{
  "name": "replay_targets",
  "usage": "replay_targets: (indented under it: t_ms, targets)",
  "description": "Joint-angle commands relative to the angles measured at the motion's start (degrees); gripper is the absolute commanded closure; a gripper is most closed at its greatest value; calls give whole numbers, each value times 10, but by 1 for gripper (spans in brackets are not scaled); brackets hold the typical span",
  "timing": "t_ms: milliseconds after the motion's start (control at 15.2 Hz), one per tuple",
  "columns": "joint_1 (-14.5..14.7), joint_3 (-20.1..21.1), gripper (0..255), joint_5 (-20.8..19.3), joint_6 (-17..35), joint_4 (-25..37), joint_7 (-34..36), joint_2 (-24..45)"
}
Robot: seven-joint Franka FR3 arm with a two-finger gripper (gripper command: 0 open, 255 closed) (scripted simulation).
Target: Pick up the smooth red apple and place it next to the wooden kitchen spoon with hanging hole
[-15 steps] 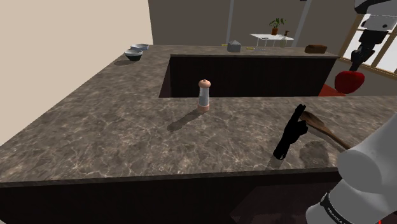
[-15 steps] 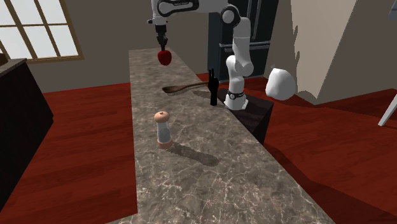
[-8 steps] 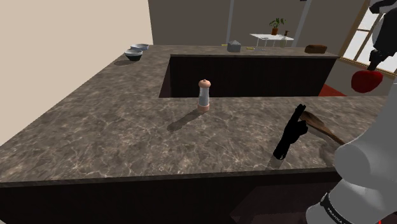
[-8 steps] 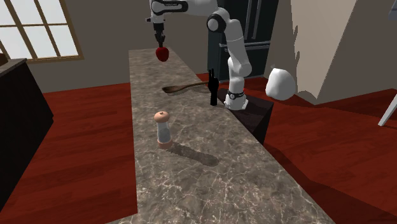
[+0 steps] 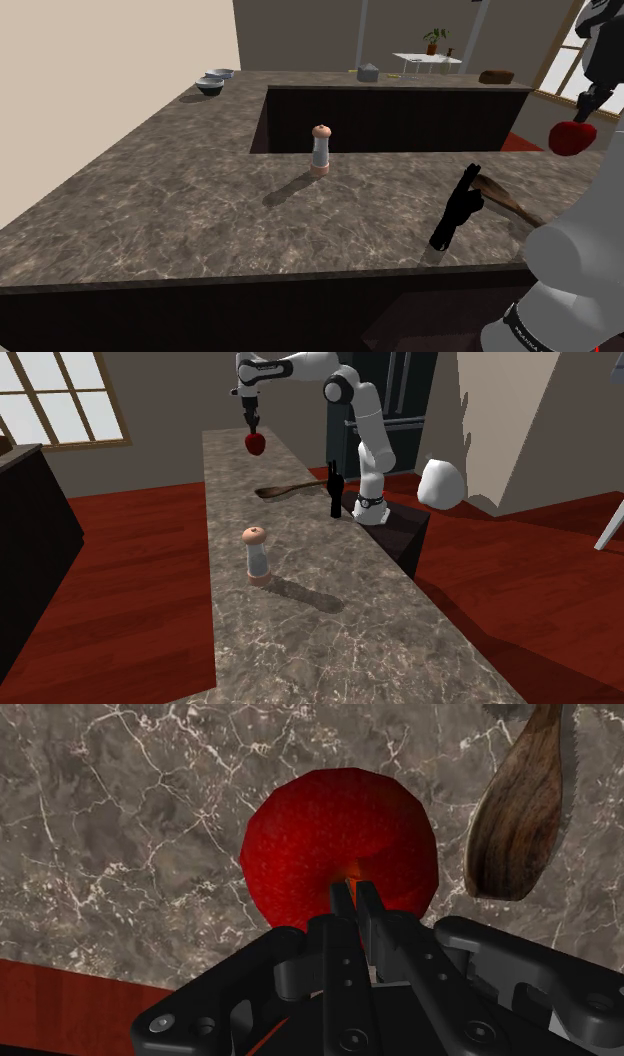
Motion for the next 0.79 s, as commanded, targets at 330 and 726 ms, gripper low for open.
replay_targets:
  t_ms: [330,726]
  targets:
    - [8,2,255,-1,56,-59,-1,-3]
    - [11,5,255,4,100,-100,-5,1]
